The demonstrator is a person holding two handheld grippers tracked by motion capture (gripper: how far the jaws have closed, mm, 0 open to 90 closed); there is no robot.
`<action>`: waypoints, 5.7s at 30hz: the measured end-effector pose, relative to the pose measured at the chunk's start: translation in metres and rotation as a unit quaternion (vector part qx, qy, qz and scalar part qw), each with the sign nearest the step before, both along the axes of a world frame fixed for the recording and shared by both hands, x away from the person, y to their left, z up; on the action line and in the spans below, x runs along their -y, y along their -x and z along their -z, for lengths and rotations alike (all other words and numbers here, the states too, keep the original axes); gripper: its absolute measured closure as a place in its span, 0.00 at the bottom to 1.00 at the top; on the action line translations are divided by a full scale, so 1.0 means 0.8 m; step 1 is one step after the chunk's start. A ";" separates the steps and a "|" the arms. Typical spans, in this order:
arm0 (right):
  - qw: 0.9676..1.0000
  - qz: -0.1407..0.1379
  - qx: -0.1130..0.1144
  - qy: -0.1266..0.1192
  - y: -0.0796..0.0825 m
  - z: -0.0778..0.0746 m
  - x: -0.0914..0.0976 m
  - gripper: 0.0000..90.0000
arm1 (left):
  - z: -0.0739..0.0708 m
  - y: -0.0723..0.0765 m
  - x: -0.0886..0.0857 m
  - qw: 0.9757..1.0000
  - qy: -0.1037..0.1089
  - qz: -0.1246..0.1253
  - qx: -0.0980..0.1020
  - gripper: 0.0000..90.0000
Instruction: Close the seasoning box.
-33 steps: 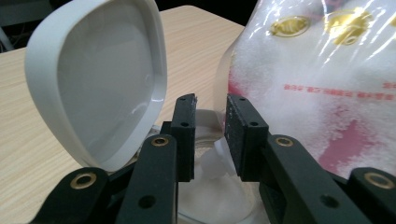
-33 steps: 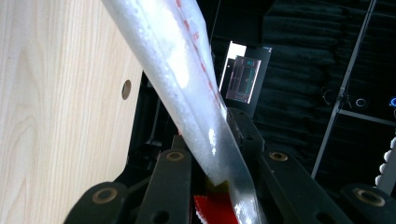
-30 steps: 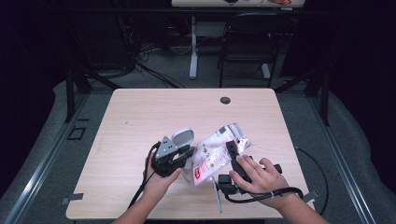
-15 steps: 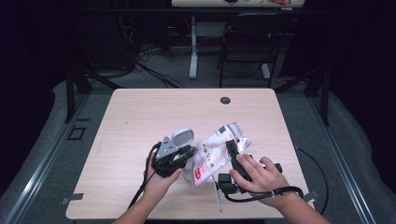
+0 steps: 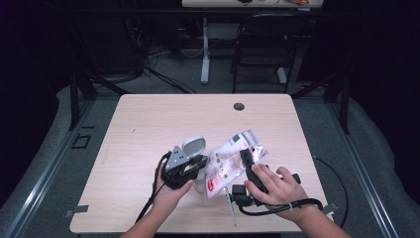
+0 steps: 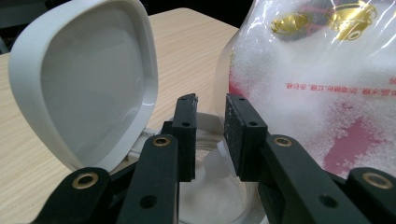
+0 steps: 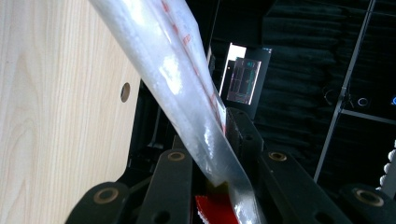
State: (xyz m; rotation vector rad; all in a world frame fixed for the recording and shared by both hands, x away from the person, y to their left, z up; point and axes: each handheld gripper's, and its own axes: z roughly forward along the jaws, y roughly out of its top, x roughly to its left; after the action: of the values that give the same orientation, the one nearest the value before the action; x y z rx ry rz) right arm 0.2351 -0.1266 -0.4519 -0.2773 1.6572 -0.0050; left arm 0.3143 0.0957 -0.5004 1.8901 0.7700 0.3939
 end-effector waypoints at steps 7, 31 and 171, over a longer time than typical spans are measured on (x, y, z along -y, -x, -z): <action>1.000 0.004 -0.001 0.003 0.001 -0.003 0.002 0.89 | -0.001 0.001 0.002 1.000 0.001 0.002 0.000 0.83; 1.000 0.007 -0.002 0.000 0.004 -0.004 0.008 0.89 | -0.001 0.002 0.007 1.000 0.007 0.008 0.001 0.83; 0.995 0.025 -0.022 -0.094 -0.008 0.029 0.035 0.92 | 0.005 0.003 0.008 1.000 0.001 0.013 -0.008 0.81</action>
State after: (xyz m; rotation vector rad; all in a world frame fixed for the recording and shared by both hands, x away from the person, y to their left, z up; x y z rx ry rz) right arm 0.2416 -0.1543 -0.4753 -0.0938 1.6941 0.1203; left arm 0.3122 0.0895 -0.5041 1.9016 0.7547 0.3612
